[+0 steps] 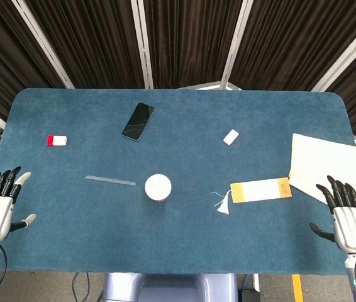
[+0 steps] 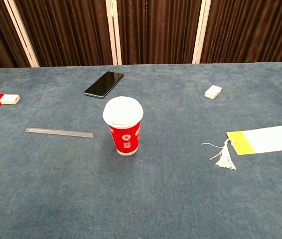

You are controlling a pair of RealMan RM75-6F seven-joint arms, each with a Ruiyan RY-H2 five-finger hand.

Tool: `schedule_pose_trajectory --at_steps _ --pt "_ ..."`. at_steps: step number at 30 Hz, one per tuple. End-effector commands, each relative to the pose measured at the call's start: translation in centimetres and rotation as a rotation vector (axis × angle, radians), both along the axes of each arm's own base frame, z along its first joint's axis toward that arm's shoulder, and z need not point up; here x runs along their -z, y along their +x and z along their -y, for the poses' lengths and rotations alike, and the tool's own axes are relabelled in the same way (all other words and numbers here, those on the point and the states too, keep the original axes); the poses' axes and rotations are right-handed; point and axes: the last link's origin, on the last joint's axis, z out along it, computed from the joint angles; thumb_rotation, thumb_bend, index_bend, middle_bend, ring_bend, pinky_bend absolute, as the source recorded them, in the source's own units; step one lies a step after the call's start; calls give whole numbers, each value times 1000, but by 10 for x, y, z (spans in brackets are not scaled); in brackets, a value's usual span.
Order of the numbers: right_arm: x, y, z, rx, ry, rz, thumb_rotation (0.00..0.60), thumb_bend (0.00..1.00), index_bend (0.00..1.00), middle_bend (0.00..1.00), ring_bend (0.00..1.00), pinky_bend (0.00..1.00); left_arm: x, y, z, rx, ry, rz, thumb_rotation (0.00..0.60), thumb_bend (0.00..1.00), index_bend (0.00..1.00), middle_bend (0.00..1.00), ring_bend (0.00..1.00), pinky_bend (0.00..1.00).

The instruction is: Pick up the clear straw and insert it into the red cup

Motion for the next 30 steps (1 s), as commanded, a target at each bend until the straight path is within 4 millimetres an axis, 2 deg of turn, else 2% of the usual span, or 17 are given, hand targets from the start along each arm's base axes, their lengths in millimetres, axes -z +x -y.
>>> schedule_pose_trajectory --at_steps 1,6,8,12,16,20,26,30 --pt "0 0 0 2 1 2 600 135 135 0 0 0 -2 3 -5 7 7 7 600 86 198 0 0 0" --pt "0 0 0 3 2 6 600 136 135 0 0 0 -4 12 -28 20 0 -27 600 185 385 0 0 0" --pt "0 0 0 4 3 8 600 135 135 0 0 0 -1 15 -39 13 -16 -41 600 198 419 0 0 0" --pt "0 0 1 7 4 13 600 136 135 0 0 0 11 21 -63 -15 -63 -58 600 250 423 0 0 0" --pt "0 -2 2 23 5 26 600 135 135 0 0 0 31 29 -88 -23 -114 -89 600 263 424 0 0 0" --pt "0 -4 5 38 7 39 600 135 135 0 0 0 53 36 -110 -36 -156 -107 600 332 428 0 0 0" --pt "-1 -6 7 58 6 56 600 135 135 0 0 0 86 46 -140 -51 -208 -119 600 338 432 0 0 0" --pt "-1 -6 6 66 7 62 600 135 135 0 0 0 109 53 -150 -58 -246 -122 600 338 438 0 0 0"
